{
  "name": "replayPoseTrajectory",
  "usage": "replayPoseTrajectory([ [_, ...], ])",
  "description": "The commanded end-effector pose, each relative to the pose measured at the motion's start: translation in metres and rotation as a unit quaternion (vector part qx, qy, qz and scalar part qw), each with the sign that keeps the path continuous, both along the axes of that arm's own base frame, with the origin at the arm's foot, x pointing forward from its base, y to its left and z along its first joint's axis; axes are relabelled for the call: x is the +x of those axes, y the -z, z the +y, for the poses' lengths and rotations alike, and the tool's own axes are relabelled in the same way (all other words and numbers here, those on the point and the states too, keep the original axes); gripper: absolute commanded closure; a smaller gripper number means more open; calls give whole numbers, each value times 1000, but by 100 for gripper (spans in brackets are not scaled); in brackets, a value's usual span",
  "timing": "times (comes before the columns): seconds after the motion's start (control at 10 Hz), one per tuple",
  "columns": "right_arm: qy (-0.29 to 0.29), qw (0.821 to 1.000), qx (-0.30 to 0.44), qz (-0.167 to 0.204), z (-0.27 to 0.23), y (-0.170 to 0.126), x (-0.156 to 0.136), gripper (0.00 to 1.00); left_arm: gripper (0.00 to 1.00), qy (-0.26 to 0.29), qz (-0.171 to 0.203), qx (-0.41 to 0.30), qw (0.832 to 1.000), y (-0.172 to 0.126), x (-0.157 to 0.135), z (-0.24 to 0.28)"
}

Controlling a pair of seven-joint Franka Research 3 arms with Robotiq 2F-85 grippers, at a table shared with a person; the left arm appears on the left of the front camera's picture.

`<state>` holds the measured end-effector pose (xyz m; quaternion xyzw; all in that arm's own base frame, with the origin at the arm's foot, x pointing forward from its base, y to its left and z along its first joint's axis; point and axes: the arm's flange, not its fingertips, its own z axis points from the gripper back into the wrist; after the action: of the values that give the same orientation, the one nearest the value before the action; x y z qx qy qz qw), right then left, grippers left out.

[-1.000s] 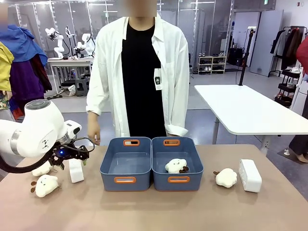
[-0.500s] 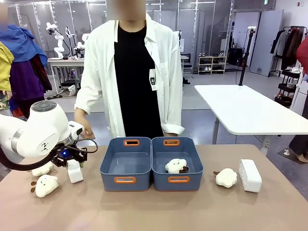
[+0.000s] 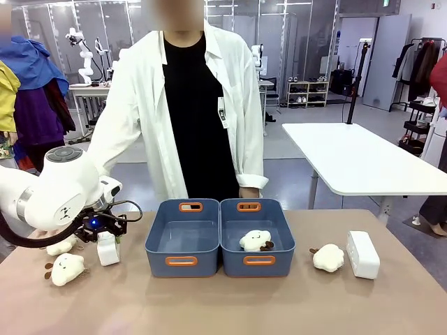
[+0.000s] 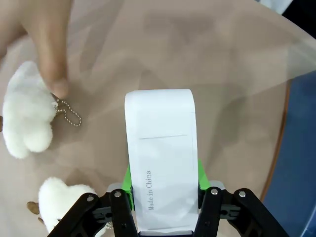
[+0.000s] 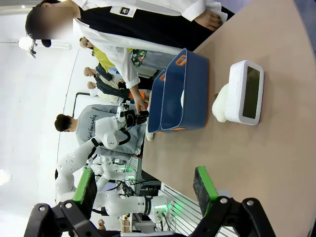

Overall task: Sort the digital clocks into the basket.
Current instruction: Pick up the Digital clock from the table and place it into the empty Plastic storage basket.

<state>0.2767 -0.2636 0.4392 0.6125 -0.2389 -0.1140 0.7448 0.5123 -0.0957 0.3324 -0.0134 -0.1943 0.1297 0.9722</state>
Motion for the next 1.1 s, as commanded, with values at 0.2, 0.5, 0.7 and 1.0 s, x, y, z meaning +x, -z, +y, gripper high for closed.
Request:
replayPoseTrajectory([
  [0.2,0,1000,1,-10,0,-3,-1,0,100,1,0,1,1000,0,0,0],
  [0.5,0,1000,1,-10,0,-3,-1,0,100,1,0,1,1000,0,0,0],
  [0.7,0,1000,1,-10,0,-3,-1,0,100,1,0,1,1000,0,0,0],
  [1.0,0,1000,1,-10,0,-3,-1,0,100,1,0,1,1000,0,0,0],
])
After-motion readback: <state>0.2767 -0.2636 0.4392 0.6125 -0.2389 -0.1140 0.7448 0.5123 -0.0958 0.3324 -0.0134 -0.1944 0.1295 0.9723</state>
